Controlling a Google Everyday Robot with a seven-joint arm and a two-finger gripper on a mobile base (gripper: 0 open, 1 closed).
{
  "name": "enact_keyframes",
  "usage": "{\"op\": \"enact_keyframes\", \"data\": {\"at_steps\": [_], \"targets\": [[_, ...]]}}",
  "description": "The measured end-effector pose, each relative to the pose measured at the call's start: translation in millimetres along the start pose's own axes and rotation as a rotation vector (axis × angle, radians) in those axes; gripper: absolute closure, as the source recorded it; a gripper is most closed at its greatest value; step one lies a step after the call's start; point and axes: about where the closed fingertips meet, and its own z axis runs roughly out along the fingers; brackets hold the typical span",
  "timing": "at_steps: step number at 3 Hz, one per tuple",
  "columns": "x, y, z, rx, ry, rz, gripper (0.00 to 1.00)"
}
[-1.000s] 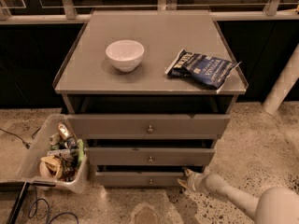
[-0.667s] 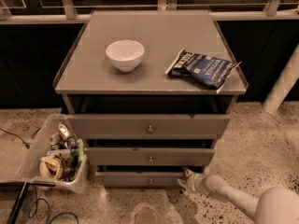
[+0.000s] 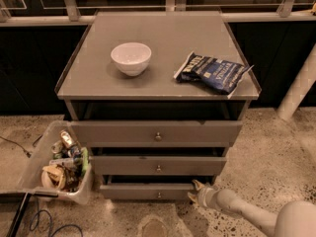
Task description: Open bottom drawer
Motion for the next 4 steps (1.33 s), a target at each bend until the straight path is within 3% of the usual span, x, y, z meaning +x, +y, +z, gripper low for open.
{"op": "enact_keyframes", "data": {"at_steps": [2, 4], "targets": [[1.6, 8.2, -10.1, 0.010, 0.002, 0.012, 1.00], [1.5, 8.3, -10.0, 0.009, 0.002, 0.012, 0.58]]}}
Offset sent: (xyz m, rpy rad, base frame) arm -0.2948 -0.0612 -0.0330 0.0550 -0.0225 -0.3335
